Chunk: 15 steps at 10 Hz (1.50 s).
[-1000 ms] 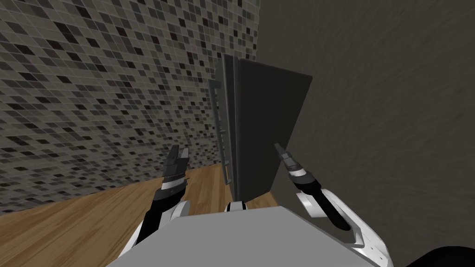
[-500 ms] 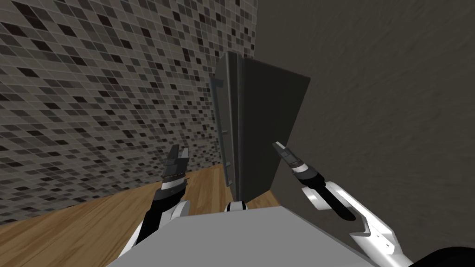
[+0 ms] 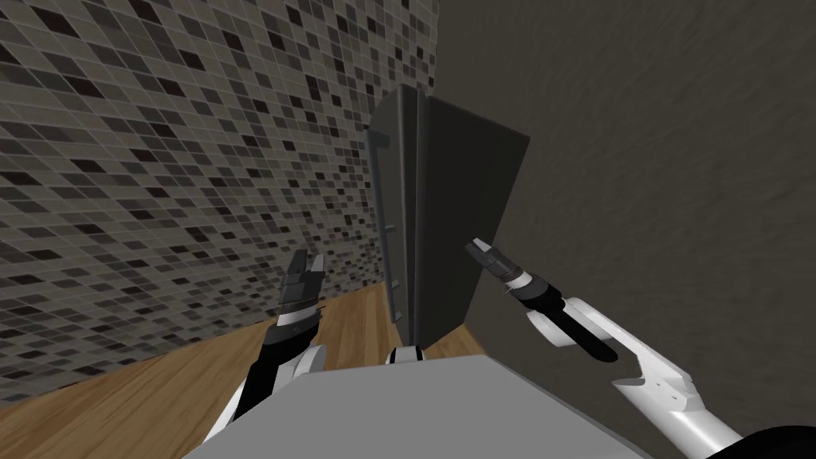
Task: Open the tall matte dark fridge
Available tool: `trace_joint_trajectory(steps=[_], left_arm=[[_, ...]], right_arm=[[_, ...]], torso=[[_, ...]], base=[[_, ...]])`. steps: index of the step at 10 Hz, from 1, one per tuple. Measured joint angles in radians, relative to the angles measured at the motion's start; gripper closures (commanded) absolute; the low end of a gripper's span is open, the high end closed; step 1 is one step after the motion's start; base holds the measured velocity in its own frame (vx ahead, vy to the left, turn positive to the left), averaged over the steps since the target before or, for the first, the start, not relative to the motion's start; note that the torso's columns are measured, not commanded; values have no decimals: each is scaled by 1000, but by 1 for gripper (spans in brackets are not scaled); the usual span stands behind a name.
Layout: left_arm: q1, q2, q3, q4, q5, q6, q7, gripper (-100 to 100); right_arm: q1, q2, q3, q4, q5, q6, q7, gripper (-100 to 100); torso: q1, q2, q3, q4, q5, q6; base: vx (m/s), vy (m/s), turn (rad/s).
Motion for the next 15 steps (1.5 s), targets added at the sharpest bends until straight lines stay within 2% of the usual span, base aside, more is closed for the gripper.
trace_joint_trajectory(steps=[8,15], left_arm=[[0,0,0,0,0,0,0,0],[0,0,0,0,0,0,0,0]], right_arm=[[-59,-248,-90,44,87,-1,48,-100],[-124,-470,-164,104,146,-5,86,-100]], torso=[[0,0,0,0,0,0],[1,0,0,0,0,0]], base=[[16,87,-98],[8,87,-80]])
